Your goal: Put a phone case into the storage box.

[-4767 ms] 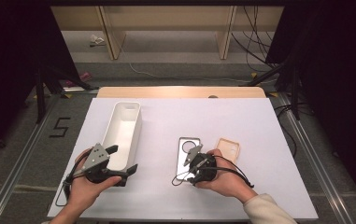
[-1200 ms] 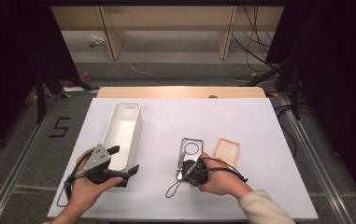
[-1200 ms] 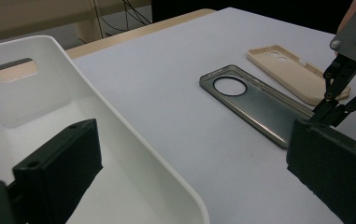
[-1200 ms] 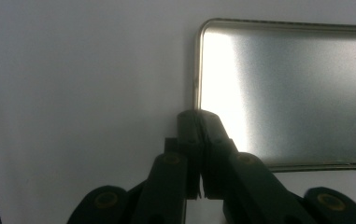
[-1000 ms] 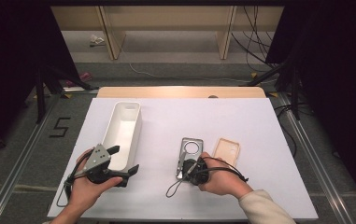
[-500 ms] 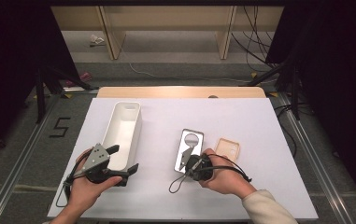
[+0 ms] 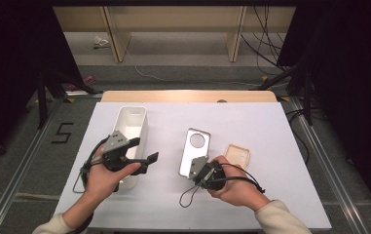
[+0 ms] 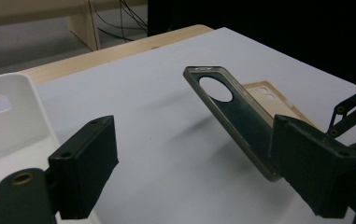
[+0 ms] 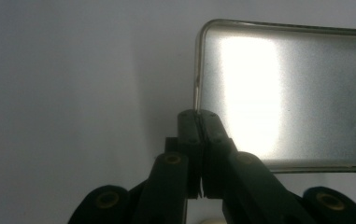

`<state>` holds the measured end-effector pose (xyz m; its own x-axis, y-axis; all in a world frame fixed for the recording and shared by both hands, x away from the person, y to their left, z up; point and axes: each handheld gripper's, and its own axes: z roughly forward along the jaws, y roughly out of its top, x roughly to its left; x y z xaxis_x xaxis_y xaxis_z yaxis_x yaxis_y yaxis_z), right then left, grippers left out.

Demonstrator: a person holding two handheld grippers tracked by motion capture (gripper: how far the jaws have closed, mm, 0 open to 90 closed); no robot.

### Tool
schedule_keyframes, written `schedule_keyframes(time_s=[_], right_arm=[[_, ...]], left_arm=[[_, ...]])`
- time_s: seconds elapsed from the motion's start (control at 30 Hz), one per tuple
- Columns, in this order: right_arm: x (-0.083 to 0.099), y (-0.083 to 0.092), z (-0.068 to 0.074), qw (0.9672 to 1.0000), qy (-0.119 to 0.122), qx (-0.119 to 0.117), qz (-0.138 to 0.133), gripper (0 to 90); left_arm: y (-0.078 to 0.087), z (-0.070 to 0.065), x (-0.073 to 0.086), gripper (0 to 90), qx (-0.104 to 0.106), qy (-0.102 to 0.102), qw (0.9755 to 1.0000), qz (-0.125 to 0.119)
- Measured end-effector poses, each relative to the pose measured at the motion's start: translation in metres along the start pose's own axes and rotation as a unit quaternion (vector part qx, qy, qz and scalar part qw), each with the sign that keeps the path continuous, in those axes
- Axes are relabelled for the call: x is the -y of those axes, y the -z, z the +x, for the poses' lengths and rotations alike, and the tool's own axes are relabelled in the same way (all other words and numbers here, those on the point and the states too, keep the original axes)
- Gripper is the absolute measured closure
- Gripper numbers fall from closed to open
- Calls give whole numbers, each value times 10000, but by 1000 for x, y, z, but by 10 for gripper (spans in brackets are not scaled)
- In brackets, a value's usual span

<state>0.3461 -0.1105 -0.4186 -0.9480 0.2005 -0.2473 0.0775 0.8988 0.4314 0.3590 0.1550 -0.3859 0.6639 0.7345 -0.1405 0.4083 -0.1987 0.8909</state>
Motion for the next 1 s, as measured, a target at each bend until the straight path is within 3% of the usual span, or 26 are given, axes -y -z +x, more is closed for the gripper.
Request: schedule_keyframes(time_s=[0.13, 0.3, 0.47, 0.63, 0.77, 1.0], right_arm=[[-3, 2, 4, 10000, 61, -36, -2, 891], [-7, 5, 8, 9999, 98, 5, -95, 892], [-10, 8, 10, 9997, 165, 38, -163, 892], [-11, 9, 10, 9994, 226, 95, -245, 892], [-13, 10, 12, 9993, 258, 119, -257, 892], [-14, 10, 13, 9990, 330, 127, -277, 891]], left_arm=[[-28, -5, -21, 179, 92, 57, 9992, 395], [-65, -3, -40, 237, 116, 226, 9962, 837], [-92, 2, -53, 327, 90, 404, 9930, 1102], [-110, 9, -56, 403, 146, 818, 9878, 1321], [-118, 12, -56, 473, 196, 1009, 9837, 1476], [-122, 15, -51, 634, 266, 1295, 9789, 1555]])
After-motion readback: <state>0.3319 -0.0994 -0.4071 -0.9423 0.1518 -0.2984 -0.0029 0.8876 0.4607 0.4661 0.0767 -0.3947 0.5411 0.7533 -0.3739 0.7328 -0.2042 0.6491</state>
